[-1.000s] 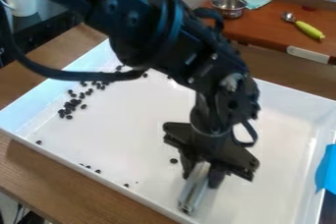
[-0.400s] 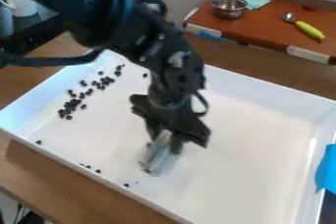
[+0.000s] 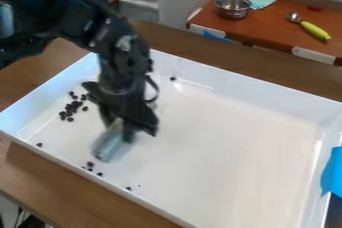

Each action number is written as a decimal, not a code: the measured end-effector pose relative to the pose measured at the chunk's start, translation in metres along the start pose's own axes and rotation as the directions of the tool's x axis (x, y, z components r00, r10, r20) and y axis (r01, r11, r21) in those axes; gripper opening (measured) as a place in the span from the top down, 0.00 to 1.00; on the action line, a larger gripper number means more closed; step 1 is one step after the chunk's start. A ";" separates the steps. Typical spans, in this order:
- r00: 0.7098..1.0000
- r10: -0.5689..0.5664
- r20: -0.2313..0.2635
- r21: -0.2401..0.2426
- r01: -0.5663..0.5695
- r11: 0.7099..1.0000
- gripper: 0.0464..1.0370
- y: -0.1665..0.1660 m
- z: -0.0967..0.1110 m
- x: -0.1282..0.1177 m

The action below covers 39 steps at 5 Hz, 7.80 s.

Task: Sweep into pile

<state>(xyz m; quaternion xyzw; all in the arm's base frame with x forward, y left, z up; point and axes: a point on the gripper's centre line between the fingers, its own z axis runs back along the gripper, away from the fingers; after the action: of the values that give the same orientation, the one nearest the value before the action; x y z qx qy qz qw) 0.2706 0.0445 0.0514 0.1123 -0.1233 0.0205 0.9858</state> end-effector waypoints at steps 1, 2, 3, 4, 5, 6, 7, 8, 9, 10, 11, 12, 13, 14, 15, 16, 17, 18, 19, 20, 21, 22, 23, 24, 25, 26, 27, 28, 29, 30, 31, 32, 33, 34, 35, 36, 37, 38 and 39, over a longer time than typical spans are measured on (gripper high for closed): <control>1.000 -0.007 0.011 0.020 0.007 1.000 0.66 0.029 -0.006 -0.005; 0.998 -0.008 0.057 0.051 0.005 0.999 0.66 0.051 -0.010 -0.002; 0.999 0.010 0.036 0.046 -0.011 0.999 0.66 0.070 -0.013 -0.011; 0.998 0.039 -0.048 -0.026 -0.040 0.999 0.66 0.060 -0.004 -0.028; 0.987 0.061 -0.147 -0.171 -0.086 0.982 0.66 0.025 0.017 -0.040; 0.982 0.093 -0.163 -0.224 -0.129 0.966 0.66 -0.003 0.035 -0.024; 0.981 0.093 -0.168 -0.227 -0.130 0.965 0.66 -0.036 0.046 -0.018; 0.979 0.096 -0.177 -0.227 -0.136 0.964 0.66 -0.064 0.046 -0.017; 0.984 0.106 -0.146 -0.223 -0.137 0.965 0.66 -0.089 0.046 -0.015; 0.986 0.111 -0.124 -0.209 -0.136 0.969 0.66 -0.098 0.041 -0.018; 0.986 0.121 -0.112 -0.207 -0.142 0.968 0.66 -0.099 0.034 -0.024; 0.989 0.113 -0.096 -0.210 -0.131 0.969 0.66 -0.097 0.031 -0.027; 0.988 0.117 -0.101 -0.216 -0.136 0.967 0.66 -0.079 0.028 -0.031; 0.989 0.113 -0.098 -0.206 -0.131 0.970 0.66 -0.056 0.023 -0.034; 0.990 0.121 -0.076 -0.195 -0.134 0.972 0.66 -0.036 0.017 -0.031; 0.992 0.102 -0.068 -0.174 -0.112 0.978 0.66 -0.012 0.011 -0.033; 0.994 0.094 -0.049 -0.150 -0.100 0.984 0.66 0.017 0.005 -0.034; 0.996 0.079 -0.034 -0.125 -0.083 0.989 0.66 0.033 0.002 -0.036; 0.996 0.072 -0.058 -0.143 -0.080 0.986 0.66 0.031 0.005 -0.040; 0.983 0.144 -0.116 -0.207 -0.165 0.964 0.66 0.018 0.023 -0.029; 0.973 0.211 -0.095 -0.251 -0.229 0.940 0.66 0.004 0.047 0.009; 0.956 0.271 -0.109 -0.259 -0.291 0.921 0.66 -0.009 0.052 0.042; 0.951 0.282 -0.129 -0.210 -0.304 0.929 0.66 -0.024 0.032 0.056; 0.950 0.284 -0.133 -0.147 -0.302 0.942 0.66 -0.026 0.005 0.057; 0.951 0.294 -0.093 -0.111 -0.304 0.946 0.66 -0.022 -0.007 0.062; 0.955 0.295 -0.042 -0.100 -0.298 0.949 0.66 -0.018 -0.012 0.076; 0.949 0.312 -0.039 -0.102 -0.314 0.944 0.66 -0.010 -0.015 0.078; 0.945 0.326 -0.037 -0.111 -0.328 0.938 0.66 0.005 -0.018 0.078; 0.936 0.350 -0.030 -0.105 -0.351 0.930 0.66 0.029 -0.023 0.072; 0.930 0.366 -0.029 -0.101 -0.367 0.925 0.66 0.054 -0.026 0.065; 0.929 0.366 -0.047 -0.093 -0.369 0.925 0.66 0.070 -0.028 0.052; 0.937 0.344 -0.067 -0.103 -0.350 0.931 0.66 0.072 -0.023 0.029; 0.945 0.316 -0.087 -0.120 -0.325 0.938 0.66 0.066 -0.015 0.011; 0.946 0.300 -0.119 -0.151 -0.316 0.937 0.66 0.054 -0.005 0.006; 0.955 0.262 -0.135 -0.229 -0.288 0.930 0.66 0.029 0.021 0.007; 0.975 0.179 -0.134 -0.269 -0.210 0.940 0.66 0.004 0.028 -0.006; 0.985 0.104 -0.135 -0.246 -0.135 0.960 0.66 -0.015 0.014 -0.028; 0.994 0.080 -0.079 -0.228 -0.096 0.969 0.66 -0.014 0.012 -0.029; 0.996 0.059 -0.064 -0.234 -0.073 0.969 0.66 -0.011 0.012 -0.036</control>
<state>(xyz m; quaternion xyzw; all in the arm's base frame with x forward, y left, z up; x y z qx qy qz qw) 0.2334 0.0307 0.0514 -0.0106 -0.1005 0.0417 0.9940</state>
